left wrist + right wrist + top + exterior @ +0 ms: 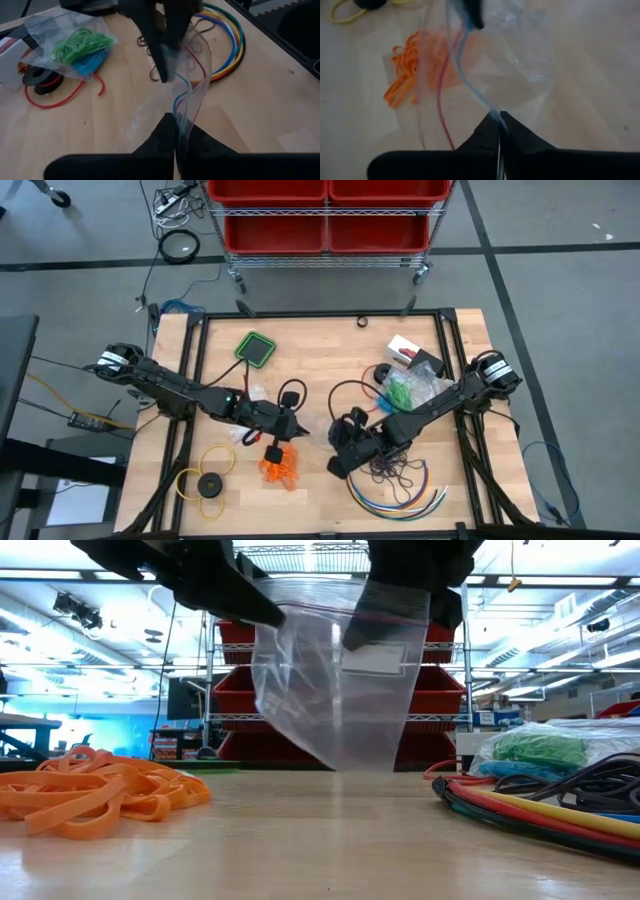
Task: Sort rubber bands
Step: Open the transparent zip bag
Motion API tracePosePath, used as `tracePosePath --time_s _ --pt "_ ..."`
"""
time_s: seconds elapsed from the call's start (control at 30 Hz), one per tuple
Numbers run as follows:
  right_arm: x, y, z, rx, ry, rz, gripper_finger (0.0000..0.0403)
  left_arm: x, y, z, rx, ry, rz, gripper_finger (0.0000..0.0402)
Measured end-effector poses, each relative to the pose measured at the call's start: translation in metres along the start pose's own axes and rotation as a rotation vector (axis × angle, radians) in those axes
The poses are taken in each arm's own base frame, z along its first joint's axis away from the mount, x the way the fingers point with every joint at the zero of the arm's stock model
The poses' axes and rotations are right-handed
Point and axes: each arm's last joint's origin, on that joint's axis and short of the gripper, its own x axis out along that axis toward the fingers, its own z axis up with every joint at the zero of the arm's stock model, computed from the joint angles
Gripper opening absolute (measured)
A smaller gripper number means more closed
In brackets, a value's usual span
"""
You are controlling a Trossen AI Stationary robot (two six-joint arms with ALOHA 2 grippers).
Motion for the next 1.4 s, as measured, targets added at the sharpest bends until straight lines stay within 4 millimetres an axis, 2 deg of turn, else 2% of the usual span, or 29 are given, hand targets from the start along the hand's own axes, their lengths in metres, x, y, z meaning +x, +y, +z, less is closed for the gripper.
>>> tracePosePath --time_s 0.2,0.33,0.57,0.77,0.9,1.07,1.23,1.4 --pt "0.003 -0.006 0.004 0.033 -0.005 -0.031 0.0 0.0 -0.001 0.0 0.003 -0.003 -0.036 0.001" --pt "0.007 -0.012 0.009 0.078 -0.01 -0.043 0.0 0.0 -0.002 0.0 0.026 -0.007 -0.039 0.003" --pt "0.013 -0.023 0.018 0.158 -0.017 -0.07 0.0 -0.001 -0.006 -0.001 0.1 0.018 -0.01 0.0126" --pt "0.005 -0.032 0.021 0.22 0.017 -0.094 0.0 -0.003 -0.006 -0.005 0.227 0.105 0.235 0.0223" --pt "0.003 -0.036 0.02 0.249 0.058 -0.11 0.0 -0.005 -0.011 -0.001 0.305 0.106 0.341 0.0262" --pt "0.003 -0.039 0.022 0.274 0.074 -0.101 0.0 -0.007 -0.017 0.006 0.377 0.06 0.397 0.0272" --pt "0.004 -0.039 0.024 0.288 0.08 -0.073 0.0 -0.007 -0.026 0.014 0.468 -0.05 0.233 0.0263" --pt "0.006 -0.037 0.029 0.292 0.051 -0.038 0.0 -0.005 -0.014 0.012 0.452 -0.047 0.217 0.0248"
